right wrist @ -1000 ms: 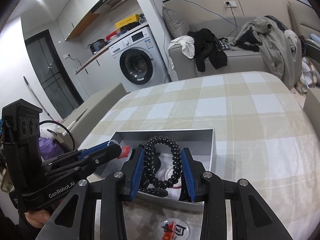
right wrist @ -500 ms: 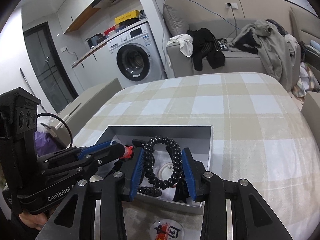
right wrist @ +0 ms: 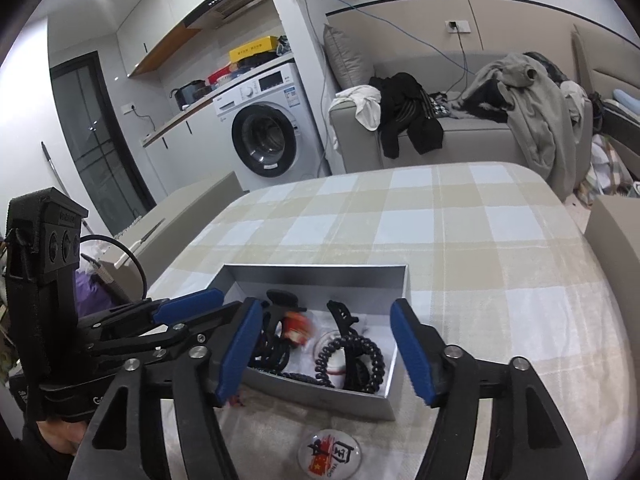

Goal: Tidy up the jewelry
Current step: 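Open both tools to drop the bracelet and hair tie into the box, then grasp the white round CHINA badge with the right tool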

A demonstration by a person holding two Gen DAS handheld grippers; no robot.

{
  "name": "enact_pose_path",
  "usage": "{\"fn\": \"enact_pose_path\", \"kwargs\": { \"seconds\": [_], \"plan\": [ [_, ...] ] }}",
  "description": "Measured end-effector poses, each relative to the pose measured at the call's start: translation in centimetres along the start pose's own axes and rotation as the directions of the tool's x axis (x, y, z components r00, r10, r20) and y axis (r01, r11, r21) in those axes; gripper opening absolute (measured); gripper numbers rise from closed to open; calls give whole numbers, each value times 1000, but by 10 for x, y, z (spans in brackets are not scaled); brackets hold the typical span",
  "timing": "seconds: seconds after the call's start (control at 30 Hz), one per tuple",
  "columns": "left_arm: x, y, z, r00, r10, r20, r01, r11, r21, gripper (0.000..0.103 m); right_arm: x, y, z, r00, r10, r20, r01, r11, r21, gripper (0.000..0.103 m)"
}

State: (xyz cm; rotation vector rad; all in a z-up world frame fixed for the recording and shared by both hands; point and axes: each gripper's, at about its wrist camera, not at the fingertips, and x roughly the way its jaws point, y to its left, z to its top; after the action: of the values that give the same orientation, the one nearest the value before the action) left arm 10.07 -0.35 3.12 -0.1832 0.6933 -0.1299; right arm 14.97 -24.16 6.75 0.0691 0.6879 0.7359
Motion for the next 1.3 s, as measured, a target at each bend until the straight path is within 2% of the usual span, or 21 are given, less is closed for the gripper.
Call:
{"fn": "enact_pose_path", "kwargs": {
  "seconds": [0.03,0.07,0.1,0.13,0.17,0.2,0.33,0.4,0.6,0.7,0.83,0.93,1.13,1.3],
  "plan": [
    [-2,0,0,1000,2,0,-2,1000,1,60,-7,-1,0,1000,-11,18,11,1000,1,76],
    [-5,0,0,1000,2,0,-2,1000,-1,70,-15,-2,-1,999,-22,39,22,1000,4,83],
    [-9,1,-1,1000,-7,2,7,1000,-8,74,-23,-3,-2,997,-34,62,34,999,8,94],
    [-12,2,-1,1000,-13,6,13,1000,-14,74,-30,-3,-2,995,-49,81,48,999,12,100],
    [-16,4,-2,1000,-20,13,20,1000,-21,77,-37,-4,-3,993,-60,99,59,998,15,103],
    [-21,5,-4,1000,-21,20,22,999,-26,83,-42,-5,-3,992,-64,105,63,998,13,103],
    [-35,14,-12,998,-6,57,9,999,-52,101,-50,-12,-9,992,-111,52,111,994,7,103],
    [-38,17,-18,998,11,67,-6,998,-68,102,-47,-15,-15,990,-137,13,137,991,10,103],
    [-30,25,-36,998,56,11,-55,996,-76,102,-30,-20,-38,979,-162,-123,164,987,2,103],
    [-25,25,-44,998,61,-25,-63,996,-70,102,-15,-15,-47,959,-203,-198,196,979,-52,103],
    [-18,22,-52,993,98,-71,-101,994,-36,102,-3,-6,-57,941,-238,-242,212,969,-129,103],
    [-15,21,-56,991,105,-87,-108,994,-29,102,2,0,-63,939,-218,-265,181,971,-155,102],
    [-16,23,-58,991,96,-91,-99,994,-36,102,7,10,-72,939,-183,-292,127,972,-199,90],
    [-16,23,-60,990,102,-99,-106,994,-34,102,12,15,-76,934,-167,-317,100,971,-215,73]
  ]
}}
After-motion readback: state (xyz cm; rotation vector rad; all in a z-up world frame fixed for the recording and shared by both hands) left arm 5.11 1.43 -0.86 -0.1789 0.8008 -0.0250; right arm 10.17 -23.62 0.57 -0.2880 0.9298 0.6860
